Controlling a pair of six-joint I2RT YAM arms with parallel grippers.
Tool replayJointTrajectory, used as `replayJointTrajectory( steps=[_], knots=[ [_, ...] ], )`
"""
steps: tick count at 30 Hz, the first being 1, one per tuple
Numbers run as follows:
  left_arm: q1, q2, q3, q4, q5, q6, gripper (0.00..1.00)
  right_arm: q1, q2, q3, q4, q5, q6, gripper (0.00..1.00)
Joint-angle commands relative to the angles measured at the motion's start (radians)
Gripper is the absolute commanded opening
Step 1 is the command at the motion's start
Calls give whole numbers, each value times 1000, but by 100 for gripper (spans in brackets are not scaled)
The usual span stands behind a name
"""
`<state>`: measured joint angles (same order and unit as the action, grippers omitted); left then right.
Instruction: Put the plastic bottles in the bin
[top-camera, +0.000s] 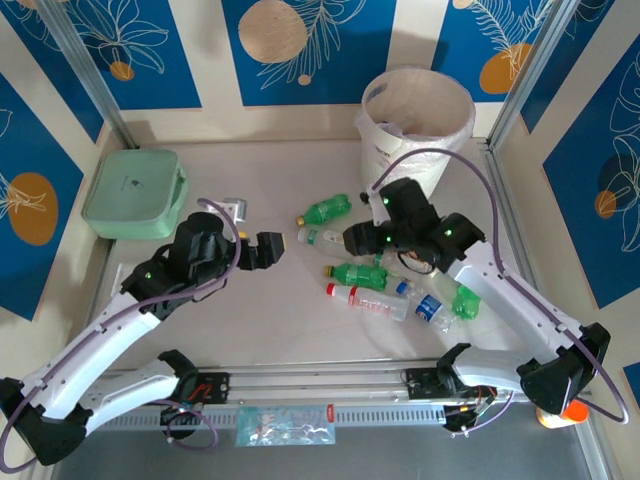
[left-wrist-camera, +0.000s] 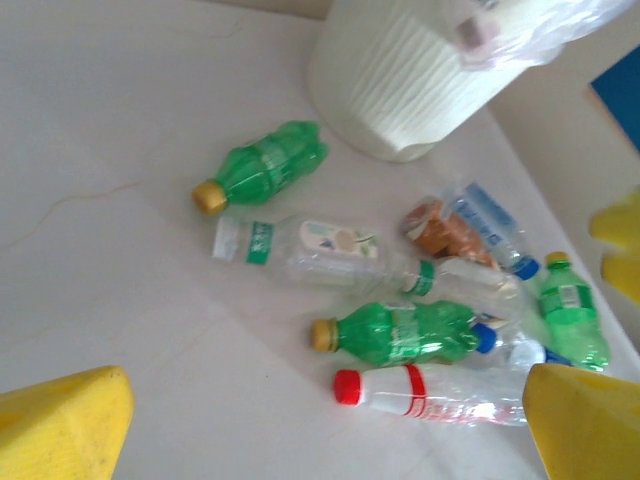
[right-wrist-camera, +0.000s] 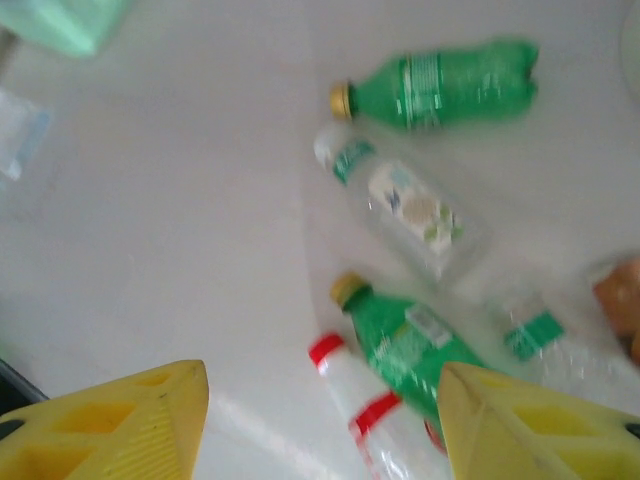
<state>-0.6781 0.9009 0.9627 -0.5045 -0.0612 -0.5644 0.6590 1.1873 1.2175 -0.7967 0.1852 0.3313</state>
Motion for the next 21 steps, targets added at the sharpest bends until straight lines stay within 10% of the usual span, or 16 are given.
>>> replayJointTrajectory(
  steps=[1, 21],
  knots=[
    [15, -33, -18, -48, -64, -13, 99, 70, -17, -28, -124, 73, 44, 65],
    [82, -48, -36, -32, 47, -23, 99, 197, 231, -163, -223, 209, 177, 99]
  ],
)
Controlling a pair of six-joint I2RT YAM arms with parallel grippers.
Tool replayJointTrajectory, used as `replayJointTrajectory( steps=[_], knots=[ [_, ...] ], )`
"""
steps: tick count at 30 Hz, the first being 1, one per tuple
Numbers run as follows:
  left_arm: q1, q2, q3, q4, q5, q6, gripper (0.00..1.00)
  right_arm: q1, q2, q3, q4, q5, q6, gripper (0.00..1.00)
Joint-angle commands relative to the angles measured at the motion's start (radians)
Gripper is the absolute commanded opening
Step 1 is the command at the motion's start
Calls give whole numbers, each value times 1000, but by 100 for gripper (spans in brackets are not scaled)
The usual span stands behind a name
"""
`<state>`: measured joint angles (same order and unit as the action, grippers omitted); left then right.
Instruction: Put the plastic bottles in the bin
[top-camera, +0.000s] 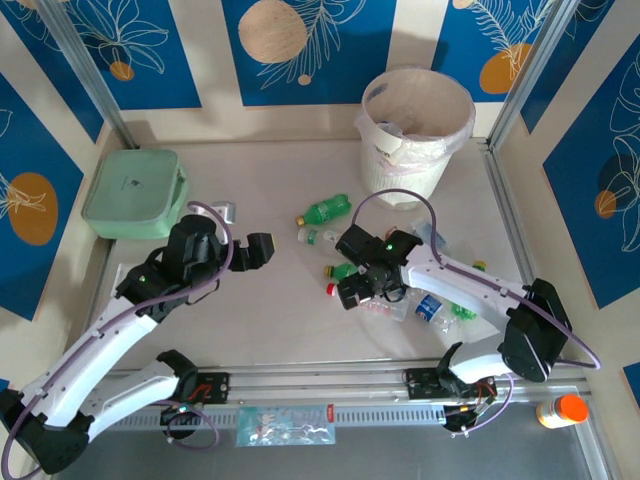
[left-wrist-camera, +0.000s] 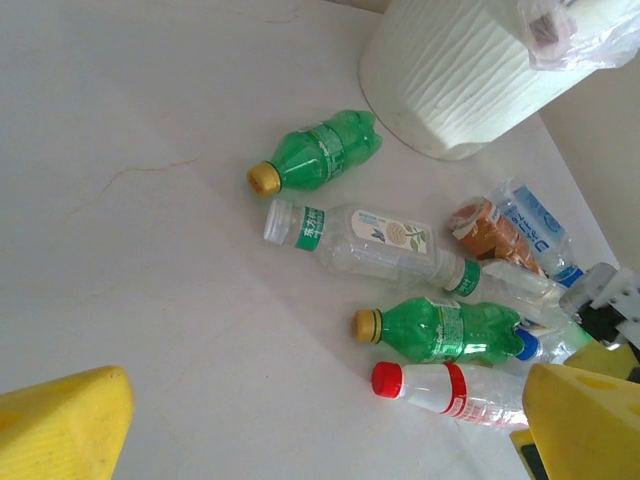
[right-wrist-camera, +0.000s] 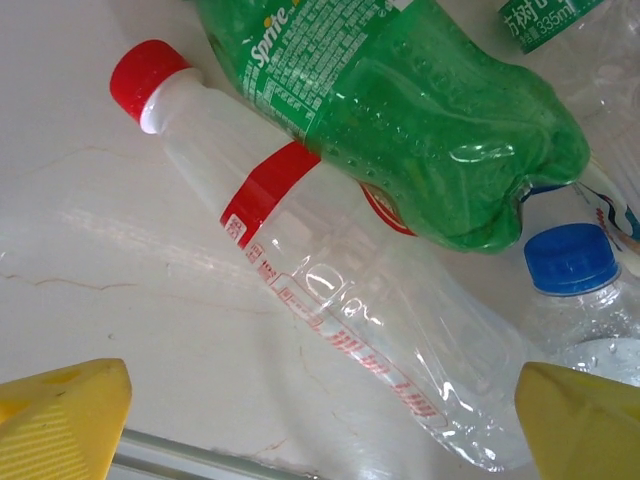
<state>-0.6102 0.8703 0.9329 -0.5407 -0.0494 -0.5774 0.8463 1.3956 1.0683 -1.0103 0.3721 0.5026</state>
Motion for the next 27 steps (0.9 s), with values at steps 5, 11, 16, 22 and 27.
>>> replayJointTrajectory(
  steps=[5, 11, 16, 22, 27],
  knots=[
    [24, -17, -2, 2, 49, -8, 99, 10, 68, -30, 5, 6, -7, 99],
    [33, -13, 0, 13, 77, -15, 99, 15, 121, -29, 21, -8, -28, 99],
    [37, -6, 10, 12, 93, -15, 99, 24, 169, -16, 22, -15, -52, 99],
    [40, -7, 21, 2, 101, -11, 99, 31, 205, -14, 30, -40, -77, 96],
    [45, -5, 20, -1, 106, -12, 99, 34, 234, -8, 38, -72, -100, 89]
  ],
)
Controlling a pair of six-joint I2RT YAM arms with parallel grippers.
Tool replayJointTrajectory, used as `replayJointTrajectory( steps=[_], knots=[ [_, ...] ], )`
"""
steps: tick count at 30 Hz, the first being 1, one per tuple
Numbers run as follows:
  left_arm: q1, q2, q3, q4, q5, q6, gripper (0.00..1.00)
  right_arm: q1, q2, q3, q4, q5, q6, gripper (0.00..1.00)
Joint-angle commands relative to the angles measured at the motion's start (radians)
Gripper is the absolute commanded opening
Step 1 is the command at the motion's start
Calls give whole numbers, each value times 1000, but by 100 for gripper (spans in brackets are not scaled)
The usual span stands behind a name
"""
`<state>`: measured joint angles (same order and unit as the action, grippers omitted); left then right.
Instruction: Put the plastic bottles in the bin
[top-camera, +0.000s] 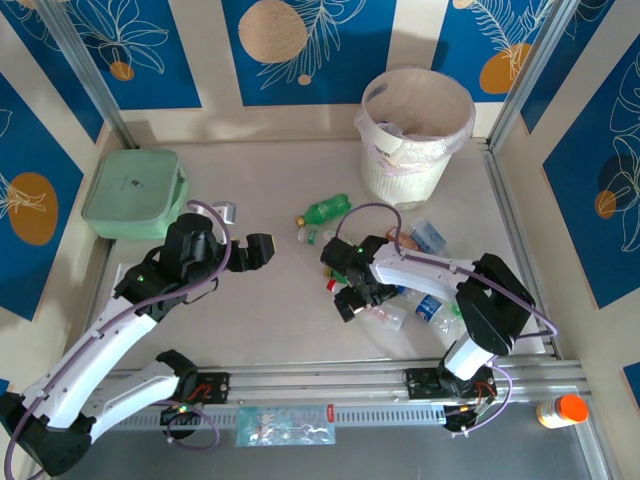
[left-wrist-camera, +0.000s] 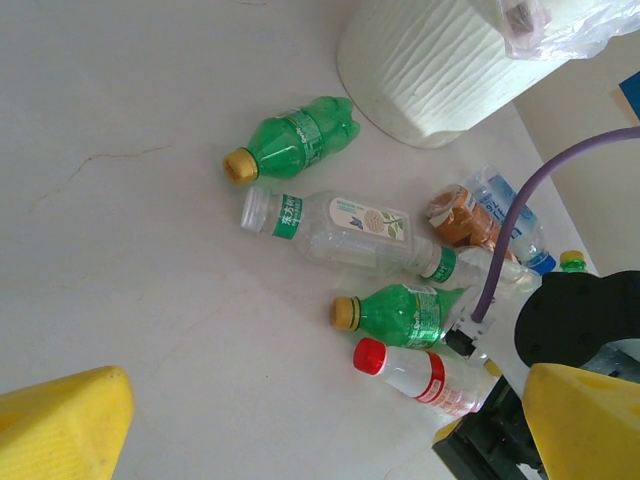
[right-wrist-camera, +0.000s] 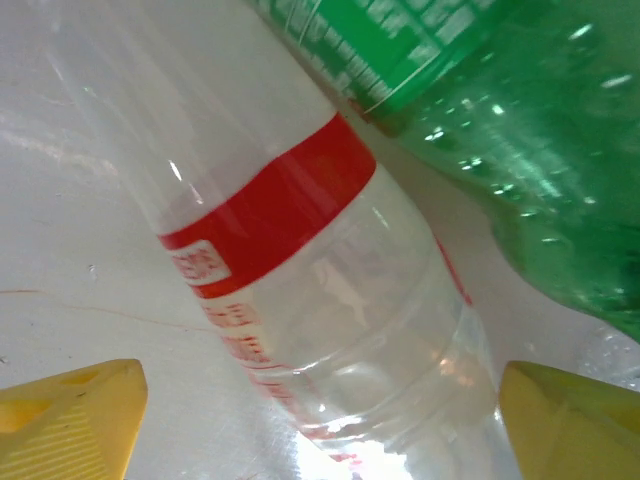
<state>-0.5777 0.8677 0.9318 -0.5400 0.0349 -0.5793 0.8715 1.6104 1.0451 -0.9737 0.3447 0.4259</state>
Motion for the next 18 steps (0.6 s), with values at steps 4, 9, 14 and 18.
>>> replayJointTrajectory(
  steps=[4, 9, 14, 18],
  knots=[
    [16, 2, 22, -2, 34, -16, 99, 10, 22, 16, 11, -61, -37, 84],
    [22, -7, 10, 0, 39, -22, 99, 12, 17, 15, 15, -76, -48, 77],
    [29, -9, 3, 5, 55, -31, 99, 11, 19, 4, 42, -115, -63, 76],
    [30, -13, -1, 8, 60, -34, 99, 13, 56, 13, 54, -114, -77, 78]
  ],
)
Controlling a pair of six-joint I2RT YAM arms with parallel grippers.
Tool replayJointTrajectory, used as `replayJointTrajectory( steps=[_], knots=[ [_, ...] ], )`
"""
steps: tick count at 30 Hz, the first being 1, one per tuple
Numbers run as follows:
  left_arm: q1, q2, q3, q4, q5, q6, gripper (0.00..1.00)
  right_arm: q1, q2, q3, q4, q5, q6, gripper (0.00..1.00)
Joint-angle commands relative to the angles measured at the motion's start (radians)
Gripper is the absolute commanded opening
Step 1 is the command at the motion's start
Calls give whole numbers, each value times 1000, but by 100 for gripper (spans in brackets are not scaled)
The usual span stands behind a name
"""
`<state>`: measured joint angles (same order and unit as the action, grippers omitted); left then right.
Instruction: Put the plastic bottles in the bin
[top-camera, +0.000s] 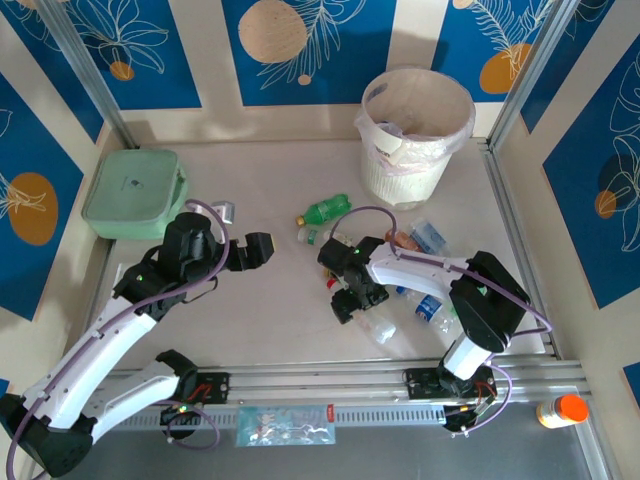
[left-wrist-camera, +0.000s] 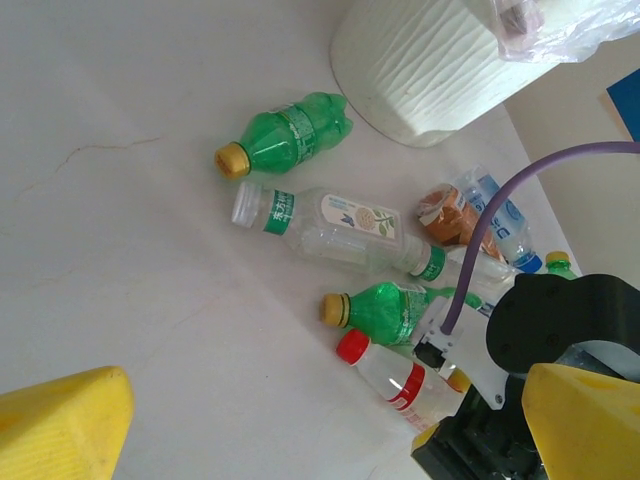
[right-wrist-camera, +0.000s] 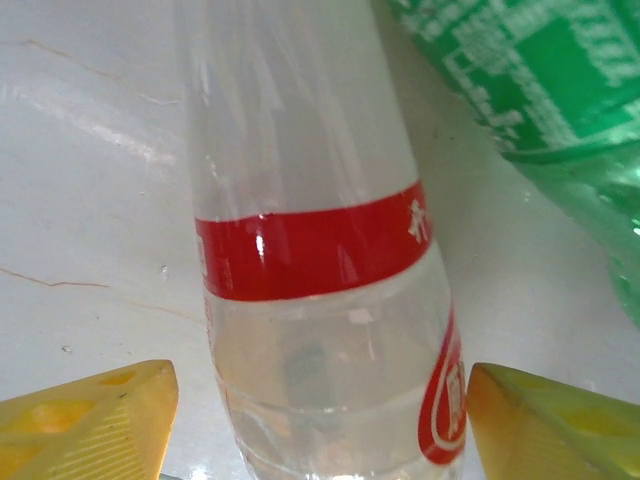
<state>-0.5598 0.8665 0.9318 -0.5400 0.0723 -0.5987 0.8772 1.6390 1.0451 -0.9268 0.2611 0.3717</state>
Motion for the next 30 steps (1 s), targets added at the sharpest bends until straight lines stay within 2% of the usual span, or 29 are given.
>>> replayJointTrajectory(
  steps=[1, 8, 14, 19, 30],
  knots=[
    [12, -12, -2, 12, 25, -20, 99, 9, 35, 18, 9, -25, -28, 78],
    [16, -3, -2, 26, 54, -40, 100, 18, 63, 36, 32, -43, -56, 78],
    [17, -11, 2, 18, 49, -40, 99, 34, 30, 26, 40, -38, -64, 64],
    [18, -12, 21, 4, 44, -31, 99, 40, -60, 15, 35, -42, -77, 56],
    [20, -9, 71, -20, 41, 1, 99, 45, -292, 18, 39, -64, -131, 55]
  ],
)
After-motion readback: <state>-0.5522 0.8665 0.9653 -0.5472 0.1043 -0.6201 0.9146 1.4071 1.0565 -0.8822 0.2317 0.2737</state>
